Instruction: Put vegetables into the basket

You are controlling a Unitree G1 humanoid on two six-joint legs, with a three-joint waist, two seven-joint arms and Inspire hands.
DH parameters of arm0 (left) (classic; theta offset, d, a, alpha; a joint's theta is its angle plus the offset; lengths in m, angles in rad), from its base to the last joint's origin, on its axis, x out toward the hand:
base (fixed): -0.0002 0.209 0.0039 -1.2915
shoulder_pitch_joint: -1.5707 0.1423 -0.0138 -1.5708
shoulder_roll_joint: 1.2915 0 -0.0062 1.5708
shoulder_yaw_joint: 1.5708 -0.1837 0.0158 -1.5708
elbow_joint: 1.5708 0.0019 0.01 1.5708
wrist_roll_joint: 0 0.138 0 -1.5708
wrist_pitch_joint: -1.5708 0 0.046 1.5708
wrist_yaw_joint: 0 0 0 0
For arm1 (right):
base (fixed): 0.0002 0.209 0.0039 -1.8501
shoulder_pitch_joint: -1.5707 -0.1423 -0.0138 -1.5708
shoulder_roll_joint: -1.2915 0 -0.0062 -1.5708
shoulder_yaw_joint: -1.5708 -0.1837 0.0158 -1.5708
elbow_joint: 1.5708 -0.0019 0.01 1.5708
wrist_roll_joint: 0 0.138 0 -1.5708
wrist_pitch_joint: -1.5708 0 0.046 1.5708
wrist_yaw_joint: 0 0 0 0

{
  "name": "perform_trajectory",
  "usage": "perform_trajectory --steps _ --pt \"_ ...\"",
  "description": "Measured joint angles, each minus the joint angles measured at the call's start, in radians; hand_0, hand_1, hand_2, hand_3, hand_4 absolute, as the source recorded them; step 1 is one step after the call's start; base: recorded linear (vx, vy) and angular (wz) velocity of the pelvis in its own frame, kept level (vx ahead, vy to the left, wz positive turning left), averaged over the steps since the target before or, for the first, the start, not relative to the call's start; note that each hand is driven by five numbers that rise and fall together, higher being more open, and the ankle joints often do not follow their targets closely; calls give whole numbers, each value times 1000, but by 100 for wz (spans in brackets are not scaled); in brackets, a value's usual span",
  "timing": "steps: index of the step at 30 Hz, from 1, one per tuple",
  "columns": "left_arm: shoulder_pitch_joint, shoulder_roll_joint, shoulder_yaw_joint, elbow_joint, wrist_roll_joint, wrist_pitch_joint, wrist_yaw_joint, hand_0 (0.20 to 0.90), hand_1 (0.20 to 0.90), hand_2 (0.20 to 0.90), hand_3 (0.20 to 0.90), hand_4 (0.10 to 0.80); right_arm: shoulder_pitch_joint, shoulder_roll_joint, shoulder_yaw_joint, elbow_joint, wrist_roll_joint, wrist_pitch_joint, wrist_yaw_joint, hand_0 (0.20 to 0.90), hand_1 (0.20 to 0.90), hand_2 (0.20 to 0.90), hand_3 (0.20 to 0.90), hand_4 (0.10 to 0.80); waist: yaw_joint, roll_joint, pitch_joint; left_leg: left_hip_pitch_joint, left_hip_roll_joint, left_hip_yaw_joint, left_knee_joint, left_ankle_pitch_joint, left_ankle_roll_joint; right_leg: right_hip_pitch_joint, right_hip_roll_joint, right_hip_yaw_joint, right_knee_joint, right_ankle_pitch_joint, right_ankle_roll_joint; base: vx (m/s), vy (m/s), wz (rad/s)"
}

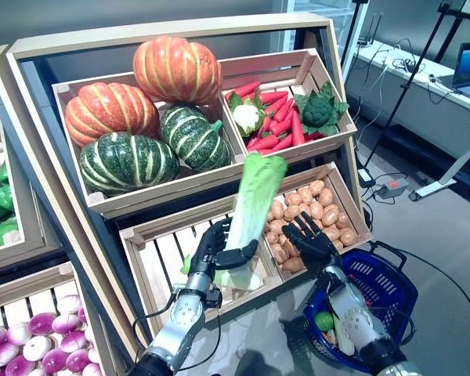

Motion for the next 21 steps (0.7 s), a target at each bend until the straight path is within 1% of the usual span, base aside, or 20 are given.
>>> perform_trajectory --steps 1,3,8,11,14,20,21 --pt "-3 -8 4 -1 -4 0 1 300 300 300 300 400 -11 -8 -1 3 12 12 2 900 900 900 900 800 4 -2 -2 2 0 -1 0 0 -1 2 1 -1 0 0 0 34 -25 2" --pt "-14 3 1 -1 -1 -1 -11 300 300 300 300 400 -12 -22 -2 4 42 26 14 900 900 900 900 800 11 -5 -5 4 2 -2 0 1 -2 5 2 -2 -1 0 0 47 -38 2" --pt "-17 26 -2 -1 -1 -1 -29 300 300 300 300 400 -13 -30 -3 8 51 65 36 900 900 900 900 800 14 -7 -6 4 1 -5 0 2 -2 8 2 -3 -1 0 0 23 -36 1" --pt "-17 33 -3 -1 -1 -1 -31 300 300 300 300 400 -13 -30 -1 16 57 80 75 900 900 900 900 800 15 -8 -6 5 -1 -19 0 2 -2 16 2 -7 -7 0 0 1 -38 7" --pt "-18 39 -3 -1 -2 -5 -35 300 300 300 300 400 -12 -29 3 17 99 97 118 900 900 900 900 800 23 -9 -7 5 -1 -24 0 2 -2 22 4 -7 -13 0 -1 -1 -22 4" --pt "-19 51 -2 -1 -3 -18 -51 300 300 300 300 400 -12 -28 4 17 134 122 146 900 900 900 900 800 42 -9 -7 4 -2 -25 0 2 -2 25 3 -10 -14 0 0 -8 -2 2" --pt "-20 55 -2 -1 -7 -19 -57 300 300 300 300 400 -12 -25 7 17 168 150 170 900 900 900 900 800 44 -9 -7 4 -3 -27 0 2 -3 26 3 -10 -16 0 0 -24 1 4"
